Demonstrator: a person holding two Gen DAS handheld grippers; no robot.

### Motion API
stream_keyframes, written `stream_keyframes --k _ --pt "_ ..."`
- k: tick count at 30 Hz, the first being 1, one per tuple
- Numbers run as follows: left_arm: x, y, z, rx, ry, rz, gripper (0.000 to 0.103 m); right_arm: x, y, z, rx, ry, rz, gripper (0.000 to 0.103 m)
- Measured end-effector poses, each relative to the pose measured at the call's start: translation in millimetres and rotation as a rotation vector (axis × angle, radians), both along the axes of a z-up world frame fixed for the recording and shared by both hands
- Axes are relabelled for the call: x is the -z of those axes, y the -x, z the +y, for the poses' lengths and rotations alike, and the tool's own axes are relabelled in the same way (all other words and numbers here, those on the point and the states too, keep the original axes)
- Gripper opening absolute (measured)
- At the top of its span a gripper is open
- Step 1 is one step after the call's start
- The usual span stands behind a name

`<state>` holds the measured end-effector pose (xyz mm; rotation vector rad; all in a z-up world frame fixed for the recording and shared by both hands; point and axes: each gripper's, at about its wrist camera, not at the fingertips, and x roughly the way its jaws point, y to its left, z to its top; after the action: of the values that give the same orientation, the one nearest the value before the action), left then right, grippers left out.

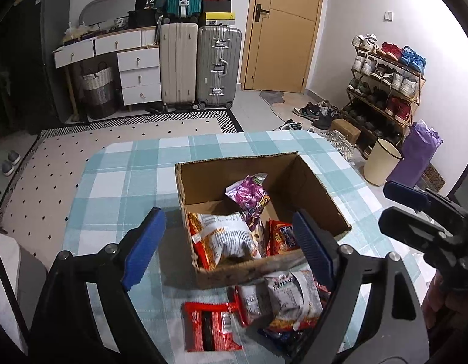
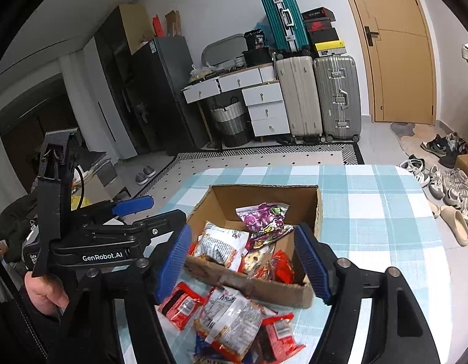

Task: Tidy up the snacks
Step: 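Open both grippers over the box and pull both tools back, then lower the right gripper onto the purple Q-printed candy bag and close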

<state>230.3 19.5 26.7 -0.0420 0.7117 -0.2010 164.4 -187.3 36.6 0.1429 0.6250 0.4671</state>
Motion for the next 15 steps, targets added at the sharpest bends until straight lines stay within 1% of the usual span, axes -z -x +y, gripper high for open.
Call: stream_keyframes --k 2,4,6,8,10,11,15 --pt "-1.1 7.8 -2.1 0.008 0.001 0.004 0.086 -2.8 9.8 0.4 -0.005 0.001 -0.008 0.074" --pt "-3.1 16.2 -3.9 0.006 -0.004 0.002 0.087 -5.1 22.4 1.1 -0.003 0.004 -0.016 0.080" --pt "-5.5 25.1 -5.2 0.000 -0.007 -0.005 0.088 -6.5 33.4 1.3 -0.005 -0.003 -0.023 0.081" --pt "-7.2 34.3 -4.8 -0.017 -0.007 -0.014 0.092 -6.9 44.1 2.1 -0.009 -0.006 -0.031 0.082" --pt "-8.4 45.2 -4.0 -0.035 -0.007 -0.026 0.099 -6.4 56.2 2.5 -0.008 -0.010 -0.038 0.083" --pt "-8.9 48.5 -4.0 -0.043 -0.009 -0.031 0.100 -5.9 63.5 2.3 -0.008 -0.016 -0.042 0.084" --pt "-8.0 65.9 -2.1 -0.057 -0.007 -0.029 0.101 -2.7 82.9 0.2 -0.003 -0.031 -0.042 0.084"
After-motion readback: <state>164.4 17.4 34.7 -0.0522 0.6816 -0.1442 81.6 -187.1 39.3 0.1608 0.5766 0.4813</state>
